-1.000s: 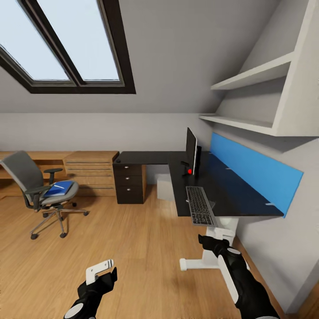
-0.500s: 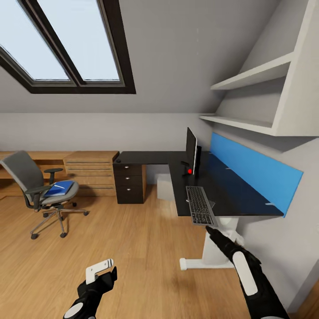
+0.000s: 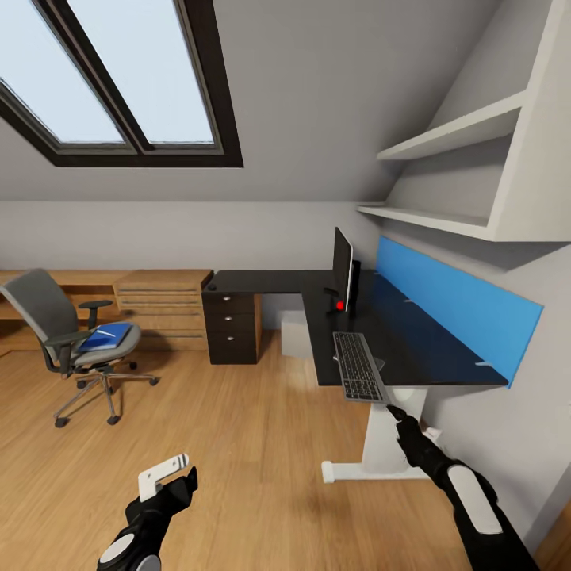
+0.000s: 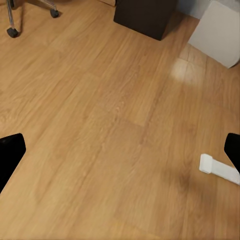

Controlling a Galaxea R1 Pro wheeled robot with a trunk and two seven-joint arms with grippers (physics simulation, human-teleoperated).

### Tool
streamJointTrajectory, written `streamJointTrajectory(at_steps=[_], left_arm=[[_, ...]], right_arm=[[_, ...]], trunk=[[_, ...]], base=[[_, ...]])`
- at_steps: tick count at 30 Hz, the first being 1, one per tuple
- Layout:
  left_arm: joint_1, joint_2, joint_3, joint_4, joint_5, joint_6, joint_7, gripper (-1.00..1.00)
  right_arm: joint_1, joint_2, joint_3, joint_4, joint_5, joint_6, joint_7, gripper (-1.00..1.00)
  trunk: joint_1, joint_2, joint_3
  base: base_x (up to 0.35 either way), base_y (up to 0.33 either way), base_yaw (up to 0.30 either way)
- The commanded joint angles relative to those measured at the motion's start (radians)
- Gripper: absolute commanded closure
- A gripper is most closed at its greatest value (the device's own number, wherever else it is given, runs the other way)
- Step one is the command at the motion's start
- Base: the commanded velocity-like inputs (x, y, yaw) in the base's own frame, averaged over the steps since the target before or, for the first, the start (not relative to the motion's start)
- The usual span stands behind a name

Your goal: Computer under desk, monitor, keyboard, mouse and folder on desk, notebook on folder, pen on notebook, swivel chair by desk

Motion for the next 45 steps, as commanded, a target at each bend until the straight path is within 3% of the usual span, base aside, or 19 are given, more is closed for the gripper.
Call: streamJointTrajectory(at_steps=[1,24,25,28,29,33,36,41,45], left_arm=[[-0.001,0.0,-0.002,-0.002,0.007,0.002,0.008,-1.0],[0.0,-0.001,-0.004,0.001,0.007,0.002,0.008,-1.0],[0.0,-0.001,-0.004,0.001,0.007,0.002,0.008,-1.0],[-0.001,-0.001,-0.005,0.001,0.007,0.002,0.008,-1.0],[-0.001,-0.001,-0.005,0.001,0.007,0.002,0.008,-1.0],[-0.001,-0.002,-0.005,0.002,0.007,0.002,0.008,-1.0],[-0.001,-0.003,-0.006,0.003,0.007,0.002,0.008,-1.0],[-0.001,-0.003,-0.006,0.004,0.007,0.002,0.008,-1.0],[-0.001,-0.003,-0.006,0.004,0.006,0.002,0.008,-1.0]], right_arm=[[-0.001,-0.003,-0.003,0.001,-0.003,0.006,0.016,-1.0],[-0.001,-0.011,-0.002,0.008,0.01,0.002,0.061,-1.0],[-0.001,-0.01,-0.002,0.009,0.027,0.0,0.061,-1.0],[-0.001,-0.009,-0.001,0.027,0.14,-0.04,0.057,-1.0],[-0.002,-0.009,-0.002,0.047,0.213,-0.087,0.057,-1.0],[-0.004,-0.009,-0.002,0.072,0.309,-0.156,0.058,-1.0],[-0.005,-0.01,-0.001,0.077,0.333,-0.171,0.061,-1.0],[-0.005,-0.007,-0.004,0.078,0.338,-0.179,0.062,-1.0],[-0.005,-0.004,-0.007,0.076,0.291,-0.18,0.064,-1.0]], trunk=[[0.004,-0.008,-0.004],[0.092,-0.169,-0.076],[0.096,-0.176,-0.079],[0.108,-0.197,-0.089],[0.111,-0.204,-0.092],[0.127,-0.232,-0.104],[0.138,-0.253,-0.114],[0.157,-0.288,-0.13],[0.173,-0.316,-0.142]], base=[[0.0,0.0,0.0],[0.0,0.0,0.0],[0.0,0.0,0.0],[0.0,0.0,0.0],[0.0,0.0,0.0],[0.0,0.0,0.0],[0.0,0.0,0.0],[0.0,0.0,0.0],[0.0,0.0,0.0]])
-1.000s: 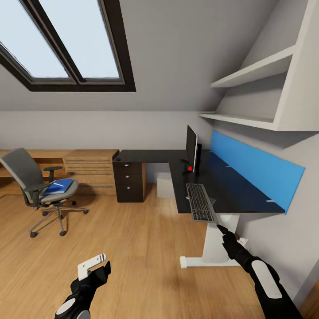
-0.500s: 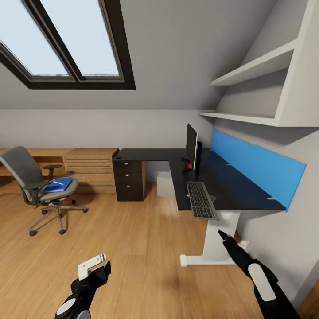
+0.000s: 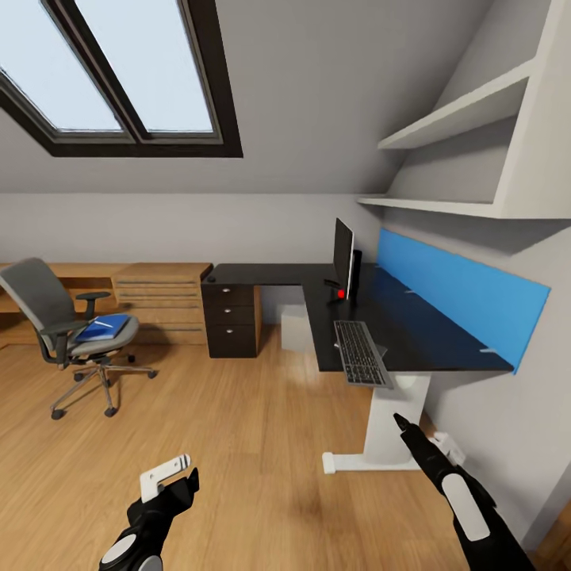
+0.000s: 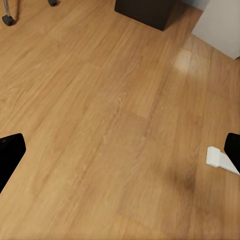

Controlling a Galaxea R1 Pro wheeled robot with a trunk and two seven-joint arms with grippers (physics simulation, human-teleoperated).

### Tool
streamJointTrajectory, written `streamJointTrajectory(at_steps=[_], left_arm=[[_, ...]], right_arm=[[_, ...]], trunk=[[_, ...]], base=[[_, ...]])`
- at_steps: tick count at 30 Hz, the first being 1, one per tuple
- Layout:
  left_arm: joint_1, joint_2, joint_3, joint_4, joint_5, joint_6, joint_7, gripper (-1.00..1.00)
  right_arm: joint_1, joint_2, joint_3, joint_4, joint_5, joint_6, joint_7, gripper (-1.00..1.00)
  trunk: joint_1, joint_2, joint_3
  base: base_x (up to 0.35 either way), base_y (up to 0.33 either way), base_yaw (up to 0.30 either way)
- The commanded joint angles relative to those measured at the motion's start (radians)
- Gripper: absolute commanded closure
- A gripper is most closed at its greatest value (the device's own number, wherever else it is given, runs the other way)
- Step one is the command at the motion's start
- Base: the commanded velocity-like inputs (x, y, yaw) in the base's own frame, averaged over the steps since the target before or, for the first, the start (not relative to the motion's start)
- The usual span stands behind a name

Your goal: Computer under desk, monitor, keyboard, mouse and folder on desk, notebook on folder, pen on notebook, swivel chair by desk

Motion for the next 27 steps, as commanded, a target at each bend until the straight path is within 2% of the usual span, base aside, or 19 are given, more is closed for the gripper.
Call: streamJointTrajectory(at_steps=[1,2,3,5,9,10,14,20,24,25,27], left_arm=[[0.0,0.001,-0.002,-0.002,0.007,0.002,0.008,-1.0],[0.0,0.001,-0.003,-0.002,0.007,0.002,0.008,-1.0],[0.0,0.001,-0.003,-0.002,0.007,0.002,0.008,-1.0],[-0.001,0.001,-0.004,0.001,0.007,0.003,0.008,-1.0],[0.0,0.001,-0.02,0.016,0.006,0.003,0.009,-1.0],[0.0,0.001,-0.034,0.022,0.006,0.002,0.01,-1.0],[-0.001,0.001,-0.047,0.026,0.006,0.002,0.011,-1.0],[0.0,0.001,-0.051,0.027,0.004,0.002,0.011,-1.0],[0.0,0.001,-0.052,0.027,0.004,0.002,0.011,-1.0],[0.0,0.001,-0.052,0.027,0.004,0.002,0.011,-1.0],[0.0,0.001,-0.052,0.027,0.004,0.002,0.011,-1.0]], right_arm=[[-0.001,0.001,-0.003,-0.001,-0.035,0.007,0.004,-1.0],[-0.001,0.001,-0.003,-0.001,-0.078,0.008,0.004,-1.0],[-0.001,0.0,-0.002,0.001,-0.101,0.008,0.003,-1.0],[-0.001,0.0,-0.001,0.004,-0.123,0.007,0.0,-1.0],[-0.006,-0.004,-0.001,0.049,-0.138,0.004,-0.008,-1.0],[-0.026,-0.008,-0.001,0.108,-0.14,0.0,-0.013,-1.0],[-0.086,-0.02,-0.001,0.206,-0.141,-0.002,-0.018,-1.0],[-0.124,-0.027,-0.001,0.268,-0.142,-0.002,-0.011,-1.0],[-0.131,-0.029,-0.001,0.247,-0.147,0.005,0.051,-1.0],[-0.131,-0.028,-0.002,0.229,-0.148,0.006,0.102,-1.0],[-0.132,-0.028,-0.002,0.215,-0.149,0.01,0.159,-1.0]], trunk=[[0.004,-0.008,-0.004],[0.008,-0.015,-0.007],[0.012,-0.022,-0.01],[0.019,-0.036,-0.017],[0.035,-0.064,-0.029],[0.038,-0.071,-0.032],[0.054,-0.099,-0.045],[0.077,-0.141,-0.064],[0.092,-0.169,-0.076],[0.096,-0.176,-0.079],[0.104,-0.19,-0.086]], base=[[0.0,0.0,0.0],[0.0,0.0,0.0],[0.0,0.0,0.0],[0.0,0.0,0.0],[0.0,0.0,0.0],[0.0,0.0,0.0],[0.0,0.0,0.0],[0.0,0.0,0.0],[0.0,0.0,0.0],[0.0,0.0,0.0],[0.0,0.0,0.0]])
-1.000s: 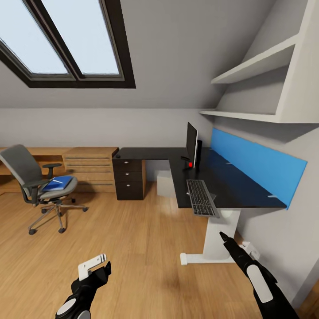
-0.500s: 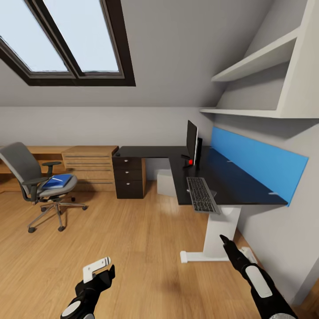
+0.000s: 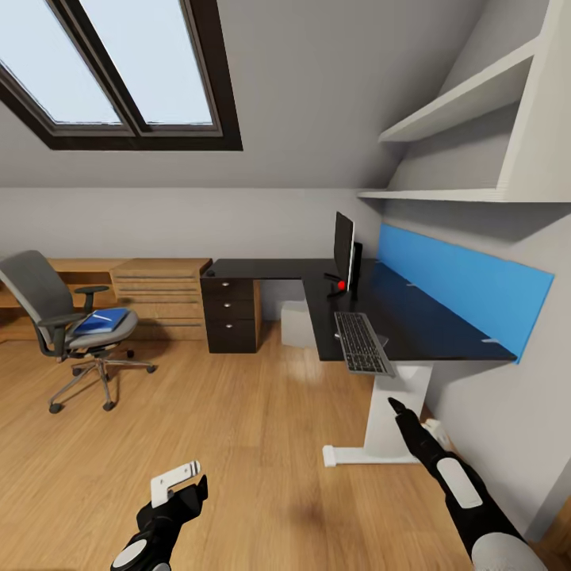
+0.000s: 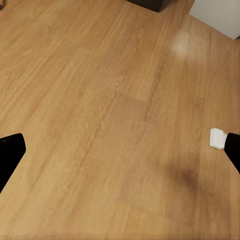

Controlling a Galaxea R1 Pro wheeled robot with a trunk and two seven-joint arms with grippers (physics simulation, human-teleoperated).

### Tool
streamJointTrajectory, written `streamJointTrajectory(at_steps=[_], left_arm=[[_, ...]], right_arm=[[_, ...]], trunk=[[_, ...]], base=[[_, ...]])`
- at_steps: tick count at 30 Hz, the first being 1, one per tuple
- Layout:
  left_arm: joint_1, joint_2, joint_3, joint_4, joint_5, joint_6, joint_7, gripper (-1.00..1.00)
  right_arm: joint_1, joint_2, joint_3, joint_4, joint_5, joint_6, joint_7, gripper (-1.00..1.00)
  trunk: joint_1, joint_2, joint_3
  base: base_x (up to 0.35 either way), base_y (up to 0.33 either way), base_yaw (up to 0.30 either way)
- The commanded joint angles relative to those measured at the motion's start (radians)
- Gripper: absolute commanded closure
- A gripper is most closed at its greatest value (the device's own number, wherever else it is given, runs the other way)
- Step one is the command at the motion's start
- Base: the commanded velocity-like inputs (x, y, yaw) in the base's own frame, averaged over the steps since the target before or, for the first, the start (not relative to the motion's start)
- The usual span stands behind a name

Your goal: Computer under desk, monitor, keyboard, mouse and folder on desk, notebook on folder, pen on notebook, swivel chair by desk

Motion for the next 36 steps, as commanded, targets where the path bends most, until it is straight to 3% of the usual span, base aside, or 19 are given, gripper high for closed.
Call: streamJointTrajectory(at_steps=[1,2,6,10,16,36], left_arm=[[0.0,0.001,-0.002,-0.002,0.007,0.002,0.008,-1.0],[-0.001,0.001,-0.002,-0.002,0.007,0.002,0.008,-1.0],[-0.001,0.001,-0.002,-0.002,0.006,0.002,0.008,-1.0],[0.0,0.001,-0.002,-0.002,0.006,0.002,0.008,-1.0],[0.0,0.002,-0.006,-0.002,0.007,0.003,0.004,-1.0],[0.0,0.007,-0.017,0.004,0.006,0.005,-0.001,-1.0]], right_arm=[[0.0,0.001,-0.004,-0.005,-0.007,0.011,0.032,-1.0],[0.0,0.001,-0.004,-0.012,-0.008,0.022,0.082,-1.0],[0.0,0.002,-0.005,-0.023,-0.008,0.083,0.174,-1.0],[0.0,0.001,-0.005,-0.026,-0.008,0.093,0.186,-1.0],[0.0,-0.002,-0.007,-0.028,-0.008,0.099,0.211,-1.0],[0.0,-0.002,-0.018,0.001,-0.005,0.099,0.205,-1.0]], trunk=[[0.004,-0.008,-0.004],[0.008,-0.015,-0.007],[0.023,-0.043,-0.02],[0.038,-0.071,-0.032],[0.038,-0.071,-0.032],[0.038,-0.071,-0.032]], base=[[0.0,0.0,0.0],[0.0,0.0,0.0],[0.0,0.0,0.0],[0.0,0.0,0.0],[0.0,0.0,0.0],[0.084,0.0,0.0]])
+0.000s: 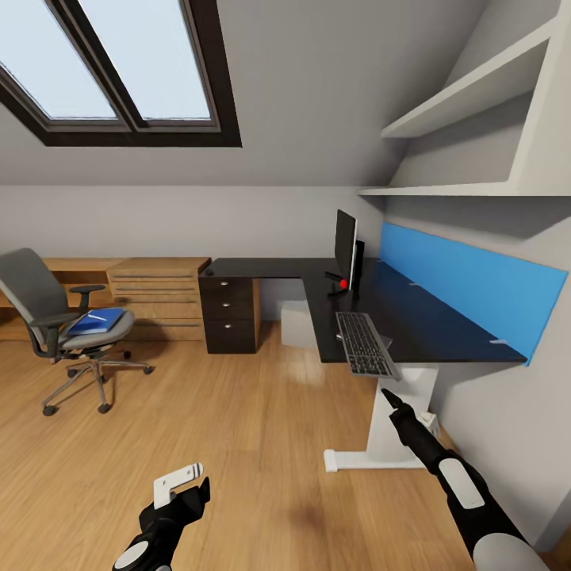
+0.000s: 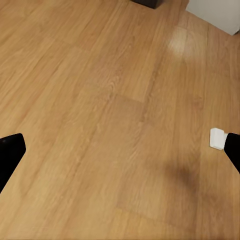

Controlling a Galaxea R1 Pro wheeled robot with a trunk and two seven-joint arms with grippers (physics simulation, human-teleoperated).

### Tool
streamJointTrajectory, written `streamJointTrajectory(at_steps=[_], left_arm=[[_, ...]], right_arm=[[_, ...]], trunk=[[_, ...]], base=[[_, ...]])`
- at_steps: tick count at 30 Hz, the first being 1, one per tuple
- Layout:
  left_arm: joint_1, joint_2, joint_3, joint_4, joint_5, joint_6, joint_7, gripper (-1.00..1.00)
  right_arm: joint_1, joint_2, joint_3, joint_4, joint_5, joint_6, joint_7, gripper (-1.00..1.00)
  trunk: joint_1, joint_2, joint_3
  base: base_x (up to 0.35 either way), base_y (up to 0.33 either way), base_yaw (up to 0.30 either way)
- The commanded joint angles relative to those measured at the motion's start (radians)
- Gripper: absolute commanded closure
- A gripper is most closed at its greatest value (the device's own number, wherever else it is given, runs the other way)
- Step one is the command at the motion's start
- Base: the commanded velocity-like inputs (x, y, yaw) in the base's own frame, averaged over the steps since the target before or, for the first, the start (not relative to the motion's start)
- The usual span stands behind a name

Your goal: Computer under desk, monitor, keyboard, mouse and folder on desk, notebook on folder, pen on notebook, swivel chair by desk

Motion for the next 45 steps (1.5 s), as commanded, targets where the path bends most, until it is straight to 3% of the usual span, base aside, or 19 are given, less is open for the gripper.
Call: streamJointTrajectory(at_steps=[1,10,19,45], left_arm=[[0.0,0.001,-0.002,-0.002,0.007,0.001,0.008,-1.0],[0.0,0.001,-0.002,-0.002,0.008,0.003,0.008,-1.0],[0.0,0.001,-0.004,-0.002,0.007,0.003,0.008,-1.0],[0.0,0.001,-0.004,0.012,0.006,0.002,0.008,-1.0]], right_arm=[[-0.001,0.0,-0.004,0.001,-0.008,0.009,0.002,-1.0],[-0.001,-0.001,-0.008,0.005,-0.008,0.009,-0.003,-1.0],[-0.001,-0.002,-0.037,0.005,-0.008,0.009,-0.036,-1.0],[-0.001,-0.001,-0.039,0.005,-0.008,0.009,-0.042,-1.0]], trunk=[[0.0,0.0,-0.001],[0.0,0.0,-0.001],[0.0,0.0,-0.001],[0.0,0.0,-0.001]], base=[[0.063,0.0,0.0],[0.18,0.0,0.0],[0.046,0.0,0.0],[0.139,0.038,0.0]])
